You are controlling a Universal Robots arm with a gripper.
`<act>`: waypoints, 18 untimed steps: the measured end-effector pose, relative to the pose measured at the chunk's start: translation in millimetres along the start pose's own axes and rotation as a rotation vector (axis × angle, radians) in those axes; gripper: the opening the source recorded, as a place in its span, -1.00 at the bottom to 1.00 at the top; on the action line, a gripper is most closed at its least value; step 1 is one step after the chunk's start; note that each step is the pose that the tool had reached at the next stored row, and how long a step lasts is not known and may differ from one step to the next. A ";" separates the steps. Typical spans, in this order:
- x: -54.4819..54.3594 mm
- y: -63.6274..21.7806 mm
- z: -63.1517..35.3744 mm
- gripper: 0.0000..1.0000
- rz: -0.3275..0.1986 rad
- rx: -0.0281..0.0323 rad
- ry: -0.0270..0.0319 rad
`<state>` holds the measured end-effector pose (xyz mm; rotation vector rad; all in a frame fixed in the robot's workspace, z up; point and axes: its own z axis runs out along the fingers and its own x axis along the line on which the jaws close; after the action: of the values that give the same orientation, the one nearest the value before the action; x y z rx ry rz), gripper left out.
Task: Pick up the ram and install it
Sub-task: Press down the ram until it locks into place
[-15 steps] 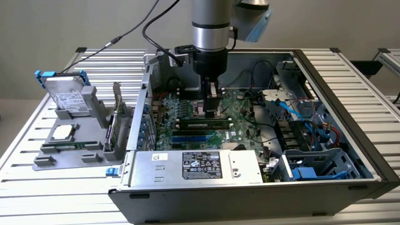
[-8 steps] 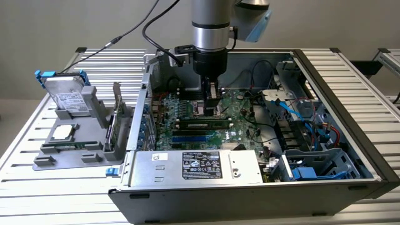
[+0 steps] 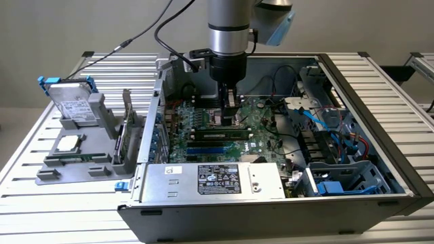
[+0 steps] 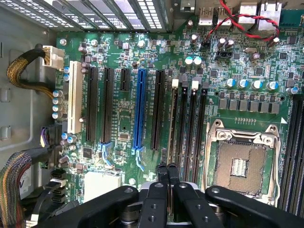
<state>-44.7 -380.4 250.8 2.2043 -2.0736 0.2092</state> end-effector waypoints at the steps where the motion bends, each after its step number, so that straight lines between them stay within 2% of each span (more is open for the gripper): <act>1: 0.0 0.0 0.0 -0.80 0.000 0.0000 0.0000; 6: 0.0 0.0 0.0 -0.80 0.000 0.0000 -0.0007; 9: 0.0 -0.3 0.0 -0.80 0.010 -0.0007 -0.0092; 11: 0.0 -0.3 0.0 -0.80 0.026 -0.0032 -0.0162; 13: 0.0 -0.3 0.0 -0.80 0.044 -0.0058 -0.0205; 18: 1.6 -2.8 0.3 -0.80 0.059 -0.0082 -0.0232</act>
<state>-41.8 -381.8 250.8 2.1525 -2.1498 0.1807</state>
